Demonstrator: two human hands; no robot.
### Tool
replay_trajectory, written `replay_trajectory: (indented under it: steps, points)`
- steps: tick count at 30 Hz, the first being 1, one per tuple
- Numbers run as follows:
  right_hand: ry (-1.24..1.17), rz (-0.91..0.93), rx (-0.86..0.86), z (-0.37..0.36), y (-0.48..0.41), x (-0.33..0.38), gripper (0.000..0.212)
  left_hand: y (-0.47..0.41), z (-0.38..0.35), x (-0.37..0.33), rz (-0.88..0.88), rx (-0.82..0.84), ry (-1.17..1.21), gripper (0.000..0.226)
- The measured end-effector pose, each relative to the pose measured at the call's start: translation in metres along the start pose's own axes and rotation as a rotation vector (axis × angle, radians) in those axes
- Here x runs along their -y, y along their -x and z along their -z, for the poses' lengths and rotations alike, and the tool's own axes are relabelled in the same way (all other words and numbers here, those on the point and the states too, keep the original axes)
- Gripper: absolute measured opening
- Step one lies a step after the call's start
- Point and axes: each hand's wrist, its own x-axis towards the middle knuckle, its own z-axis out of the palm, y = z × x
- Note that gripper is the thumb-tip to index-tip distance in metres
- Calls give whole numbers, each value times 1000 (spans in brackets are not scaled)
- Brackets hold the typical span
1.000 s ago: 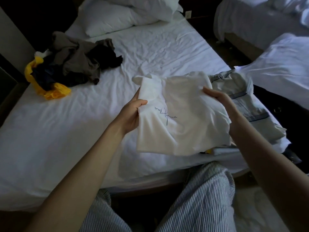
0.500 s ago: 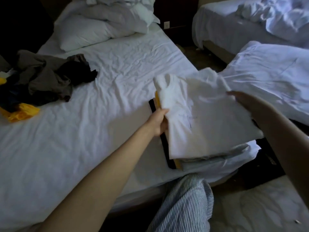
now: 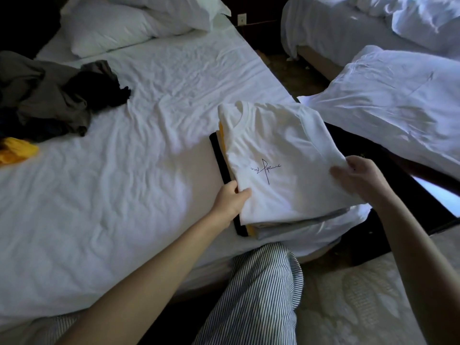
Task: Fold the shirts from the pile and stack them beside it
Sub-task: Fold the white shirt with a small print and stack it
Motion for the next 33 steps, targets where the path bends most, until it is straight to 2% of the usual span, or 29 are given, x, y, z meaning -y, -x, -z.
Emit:
replay_trajectory:
  steps: [4,6,8,9,11,13,15,17,20,23,27,33]
  points:
    - [-147,-55,-89,9,-3,1,20,6,1,-6,143,56,221,11]
    - [-77,-74,-60,9,-4,-3,21,11,3,-2,219,115,259,7]
    - [171,-97,-17,6,-2,-2,23,14,4,5,202,141,64,7]
    - [288,-99,-24,4,-1,1,27,13,4,5,130,87,-101,7]
    - [391,-9,-110,-1,0,14,42,8,4,-1,-100,-157,-373,14]
    - [414,225,-233,-8,0,29,50,3,1,-23,-316,-313,-441,33]
    - [446,397,-253,-23,-5,46,64,-6,-8,-46,-442,-274,-548,53]
    - [513,479,-222,-47,-14,59,67,-25,-24,-67,-519,-206,-768,60]
    - [676,402,-82,-76,-29,57,54,-65,-47,-80,-531,-62,-1073,60]
    - [757,315,-11,-90,-42,23,58,-111,-48,-54,-504,29,-1286,56]
    - [689,351,-81,-104,-50,9,59,-140,-45,-19,-500,10,-1306,55]
    - [620,350,-103,-104,-60,8,63,-150,-46,-25,-496,34,-1285,55]
